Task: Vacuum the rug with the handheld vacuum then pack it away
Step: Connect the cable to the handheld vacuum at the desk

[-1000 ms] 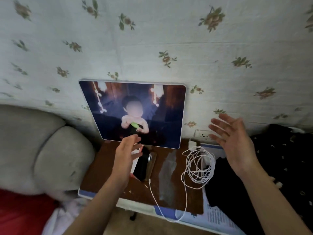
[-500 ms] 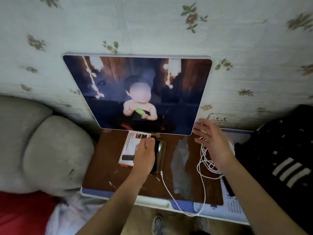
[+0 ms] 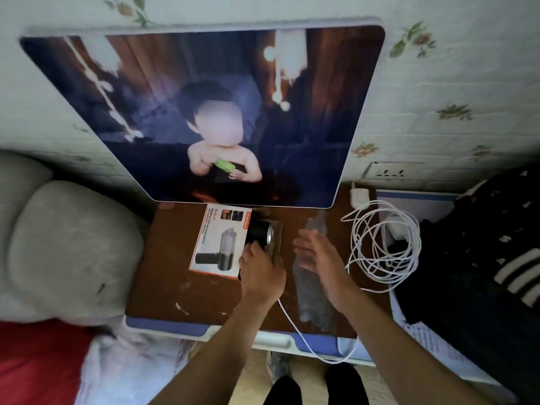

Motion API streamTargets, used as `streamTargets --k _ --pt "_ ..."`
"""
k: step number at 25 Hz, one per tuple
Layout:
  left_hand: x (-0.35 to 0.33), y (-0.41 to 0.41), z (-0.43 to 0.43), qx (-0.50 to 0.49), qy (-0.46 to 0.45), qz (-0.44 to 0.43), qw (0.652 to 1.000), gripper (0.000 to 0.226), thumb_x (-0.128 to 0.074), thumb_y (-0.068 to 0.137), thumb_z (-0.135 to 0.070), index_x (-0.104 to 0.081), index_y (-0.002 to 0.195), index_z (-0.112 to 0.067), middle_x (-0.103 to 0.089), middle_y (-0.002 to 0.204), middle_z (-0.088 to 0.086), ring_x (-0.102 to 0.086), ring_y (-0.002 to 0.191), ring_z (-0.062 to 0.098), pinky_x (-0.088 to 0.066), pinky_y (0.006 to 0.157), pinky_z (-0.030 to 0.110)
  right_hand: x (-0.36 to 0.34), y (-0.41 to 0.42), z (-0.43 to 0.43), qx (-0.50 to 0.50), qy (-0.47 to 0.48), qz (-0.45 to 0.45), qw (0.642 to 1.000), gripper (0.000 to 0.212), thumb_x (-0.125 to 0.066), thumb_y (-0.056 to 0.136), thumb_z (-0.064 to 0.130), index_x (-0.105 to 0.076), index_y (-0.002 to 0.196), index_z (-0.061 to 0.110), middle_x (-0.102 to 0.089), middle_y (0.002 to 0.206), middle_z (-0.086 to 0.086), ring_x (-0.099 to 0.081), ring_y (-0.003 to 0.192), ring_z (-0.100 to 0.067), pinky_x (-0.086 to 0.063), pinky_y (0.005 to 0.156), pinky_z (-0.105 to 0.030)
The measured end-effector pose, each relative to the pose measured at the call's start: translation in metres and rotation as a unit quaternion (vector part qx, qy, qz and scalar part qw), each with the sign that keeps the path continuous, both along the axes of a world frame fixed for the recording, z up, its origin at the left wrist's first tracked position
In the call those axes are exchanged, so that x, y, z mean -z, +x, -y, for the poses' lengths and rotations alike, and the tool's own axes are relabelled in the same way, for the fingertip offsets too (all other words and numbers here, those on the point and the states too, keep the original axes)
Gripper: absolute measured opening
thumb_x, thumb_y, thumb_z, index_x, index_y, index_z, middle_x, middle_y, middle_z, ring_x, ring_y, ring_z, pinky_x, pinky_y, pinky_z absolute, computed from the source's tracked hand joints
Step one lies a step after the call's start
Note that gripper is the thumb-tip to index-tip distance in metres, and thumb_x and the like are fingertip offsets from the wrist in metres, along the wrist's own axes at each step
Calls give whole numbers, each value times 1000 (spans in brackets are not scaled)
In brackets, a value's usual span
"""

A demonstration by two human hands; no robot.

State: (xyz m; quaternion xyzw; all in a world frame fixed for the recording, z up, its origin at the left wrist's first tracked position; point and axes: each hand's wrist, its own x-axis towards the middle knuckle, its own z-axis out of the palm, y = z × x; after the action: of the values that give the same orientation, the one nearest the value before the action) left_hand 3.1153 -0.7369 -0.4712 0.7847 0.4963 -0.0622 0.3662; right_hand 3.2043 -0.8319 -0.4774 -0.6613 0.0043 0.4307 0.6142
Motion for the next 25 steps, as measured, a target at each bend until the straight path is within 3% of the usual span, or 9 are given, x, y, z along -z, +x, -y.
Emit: streamTargets --k 3,5,10,13,17,22,25 --pt "5 11 10 2 -2 -40 999 82 -55 88 -15 -4 150 3 -10 159 23 -9 147 38 -13 120 44 17 -4 1 -13 -13 -3 1000 28 -35 106 36 -59 117 26 -64 125 -8 -61 114 -20 -47 95 -37" --pt "15 18 12 -23 4 -50 998 92 -60 85 -10 3 150 2 -5 159 24 -8 147 40 -14 118 43 23 -3 2 -16 -18 -10 1000 27 -35 106 35 -59 115 27 -65 123 -7 -61 113 -19 -48 91 -33" --pt "42 19 14 -96 52 -10 994 97 -65 76 4 -5 151 -4 -17 157 22 -18 145 38 -21 118 43 36 0 12 -18 -27 -19 999 29 -35 105 36 -61 116 27 -65 122 -5 -60 115 -20 -47 88 -31" --pt "49 16 14 -121 76 34 989 85 -64 81 0 -15 149 -2 -29 151 23 -28 141 38 -26 117 45 42 -2 24 -7 -27 -34 999 34 -37 104 39 -60 124 22 -63 128 -6 -60 116 -20 -47 81 -28" --pt "45 20 13 -135 68 50 987 77 -67 81 -7 -25 146 0 -45 140 23 -41 131 38 -34 112 47 40 -1 38 6 -26 -37 999 25 -36 106 33 -60 108 28 -65 120 -10 -62 102 -16 -47 80 -29" --pt "28 18 10 -117 33 71 990 70 -71 71 -20 -38 133 -11 -60 115 11 -61 103 32 -53 89 49 34 -2 45 25 -21 -50 998 20 -41 105 28 -61 103 24 -65 110 -8 -61 97 -19 -48 78 -31" --pt "6 13 7 -120 -24 111 986 61 -71 75 -17 -45 130 -11 -63 105 3 -64 83 21 -56 68 32 33 -7 42 12 -41 -32 999 13 -49 102 19 -62 100 24 -66 100 -5 -63 91 -18 -47 77 -33"
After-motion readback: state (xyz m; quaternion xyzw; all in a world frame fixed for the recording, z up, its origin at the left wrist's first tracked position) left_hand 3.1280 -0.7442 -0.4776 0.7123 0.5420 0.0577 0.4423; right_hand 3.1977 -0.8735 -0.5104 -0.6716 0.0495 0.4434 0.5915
